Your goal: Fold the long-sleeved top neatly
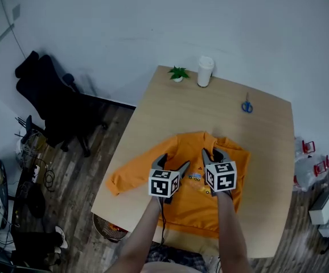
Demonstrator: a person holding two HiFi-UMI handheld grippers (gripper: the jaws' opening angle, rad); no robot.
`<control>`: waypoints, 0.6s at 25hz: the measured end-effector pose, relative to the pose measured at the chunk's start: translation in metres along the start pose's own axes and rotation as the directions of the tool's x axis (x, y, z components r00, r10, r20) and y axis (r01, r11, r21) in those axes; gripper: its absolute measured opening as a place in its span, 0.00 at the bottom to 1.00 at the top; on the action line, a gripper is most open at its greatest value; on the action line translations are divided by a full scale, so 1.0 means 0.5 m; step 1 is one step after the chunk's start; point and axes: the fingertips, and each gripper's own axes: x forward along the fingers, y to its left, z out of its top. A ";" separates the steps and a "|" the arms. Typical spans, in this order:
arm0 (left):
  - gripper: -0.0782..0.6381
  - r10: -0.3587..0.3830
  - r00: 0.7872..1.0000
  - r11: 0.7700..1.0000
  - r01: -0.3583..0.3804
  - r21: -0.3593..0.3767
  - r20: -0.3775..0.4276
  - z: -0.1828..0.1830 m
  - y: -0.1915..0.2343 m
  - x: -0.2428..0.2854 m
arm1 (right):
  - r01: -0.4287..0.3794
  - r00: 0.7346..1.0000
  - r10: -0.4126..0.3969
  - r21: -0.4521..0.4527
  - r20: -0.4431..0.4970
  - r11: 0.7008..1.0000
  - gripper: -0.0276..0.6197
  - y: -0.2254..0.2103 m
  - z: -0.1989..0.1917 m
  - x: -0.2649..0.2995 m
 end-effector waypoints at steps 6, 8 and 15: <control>0.67 0.029 1.000 0.999 -0.029 -0.026 -0.008 -0.024 0.036 -0.011 | -0.054 0.995 0.053 -0.010 -0.082 0.999 0.16 0.043 -0.058 0.071; 0.67 0.033 0.999 0.999 -0.033 -0.032 -0.011 -0.031 0.045 -0.010 | -0.063 0.992 0.063 0.003 -0.108 0.998 0.16 0.048 -0.079 0.092; 0.67 0.046 0.999 0.998 -0.047 -0.044 -0.028 -0.054 0.069 -0.009 | -0.089 0.977 0.094 0.032 -0.190 0.995 0.18 0.062 -0.130 0.144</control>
